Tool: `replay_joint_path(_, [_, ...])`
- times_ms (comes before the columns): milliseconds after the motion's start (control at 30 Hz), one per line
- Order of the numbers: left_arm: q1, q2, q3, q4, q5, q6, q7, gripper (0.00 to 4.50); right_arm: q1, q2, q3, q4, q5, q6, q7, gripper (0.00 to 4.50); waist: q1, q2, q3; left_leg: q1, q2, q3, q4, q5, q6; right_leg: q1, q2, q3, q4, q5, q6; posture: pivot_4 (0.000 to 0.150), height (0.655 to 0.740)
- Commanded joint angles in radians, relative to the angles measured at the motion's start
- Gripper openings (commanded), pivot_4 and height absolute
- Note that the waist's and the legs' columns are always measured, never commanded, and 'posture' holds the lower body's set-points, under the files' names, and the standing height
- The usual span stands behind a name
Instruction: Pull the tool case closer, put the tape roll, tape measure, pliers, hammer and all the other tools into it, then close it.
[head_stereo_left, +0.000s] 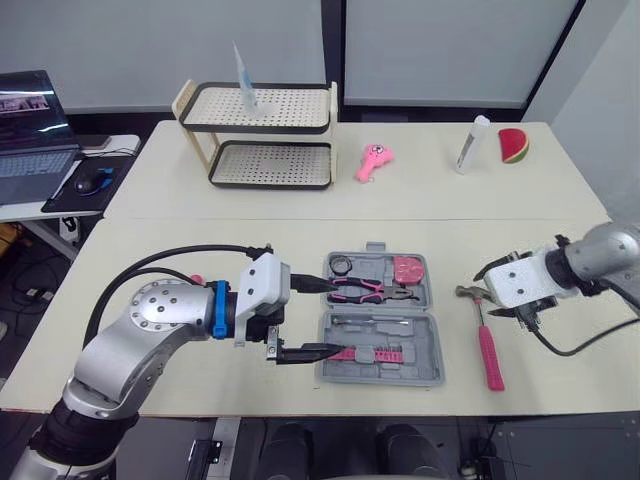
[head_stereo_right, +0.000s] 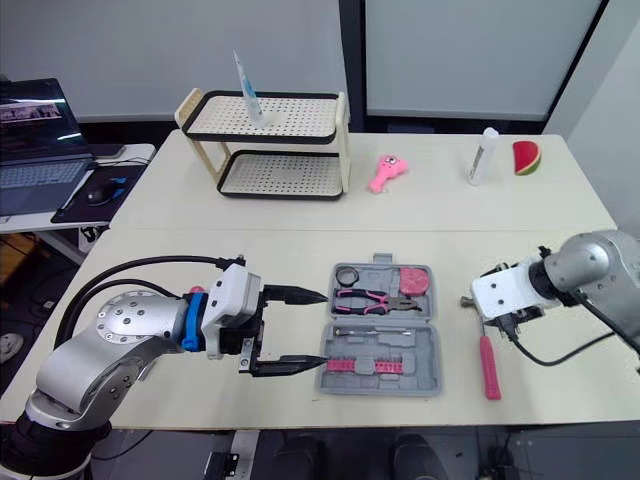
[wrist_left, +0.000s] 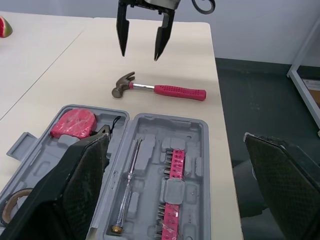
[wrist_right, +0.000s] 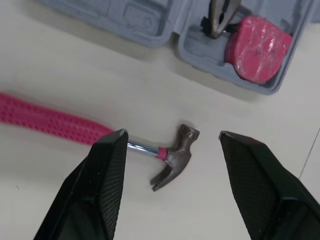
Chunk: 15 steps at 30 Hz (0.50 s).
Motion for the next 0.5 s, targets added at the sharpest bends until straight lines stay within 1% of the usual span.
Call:
replay_joint_path(33, [-0.014, -0.014, -0.007, -0.037, -0.012, 0.001, 0.014, 4.5, -0.096, 0.042, 0.08, 0.106, -0.131, -0.233, 0.079, 3.08, 0.001, 0.0, 0.0, 0.0, 0.0, 0.0, 0.0, 0.0, 0.0, 0.0, 0.0, 0.0, 0.0, 0.0, 0.0, 0.15, 0.74])
replay_joint_path(133, [-0.018, -0.021, -0.013, -0.04, -0.01, 0.005, 0.023, 4.5, -0.147, 0.07, 0.128, 0.186, -0.203, -0.368, 0.102, 3.08, 0.005, 0.0, 0.0, -0.001, 0.0, 0.0, 0.004, 0.0, 0.0, 0.0, -0.001, -0.001, 0.001, 0.0, 0.0, 0.15, 0.74])
replay_joint_path(200, [-0.016, -0.024, -0.019, -0.044, -0.005, 0.003, 0.031, 4.5, -0.184, 0.099, 0.174, 0.256, -0.304, -0.503, 0.054, 3.08, 0.005, 0.0, 0.0, -0.001, -0.001, -0.001, 0.005, 0.0, 0.0, 0.001, -0.002, -0.001, 0.002, 0.0, 0.0, 0.15, 0.74])
replay_joint_path(267, [-0.015, -0.029, -0.023, -0.047, -0.003, 0.004, 0.042, 4.5, -0.21, 0.126, 0.2, 0.319, -0.385, -0.588, -0.003, 3.08, 0.004, 0.0, 0.0, -0.001, -0.001, 0.0, 0.006, 0.0, 0.0, 0.001, -0.002, -0.001, 0.003, 0.0, 0.0, 0.15, 0.74])
replay_joint_path(367, [-0.015, -0.038, -0.034, -0.058, -0.006, 0.008, 0.055, 4.5, -0.209, 0.136, 0.211, 0.364, -0.444, -0.667, -0.057, 3.08, 0.005, 0.0, 0.0, -0.001, 0.0, -0.001, 0.006, 0.0, -0.001, 0.0, -0.002, -0.001, 0.005, 0.0, 0.0, 0.15, 0.74])
replay_joint_path(500, [-0.019, -0.048, -0.049, -0.066, -0.006, 0.011, 0.06, 4.5, -0.182, 0.139, 0.208, 0.388, -0.505, -0.724, -0.14, 3.08, 0.004, 0.0, 0.0, -0.001, 0.0, 0.0, 0.006, 0.001, -0.001, 0.0, -0.002, 0.0, 0.006, 0.0, 0.0, 0.15, 0.74])
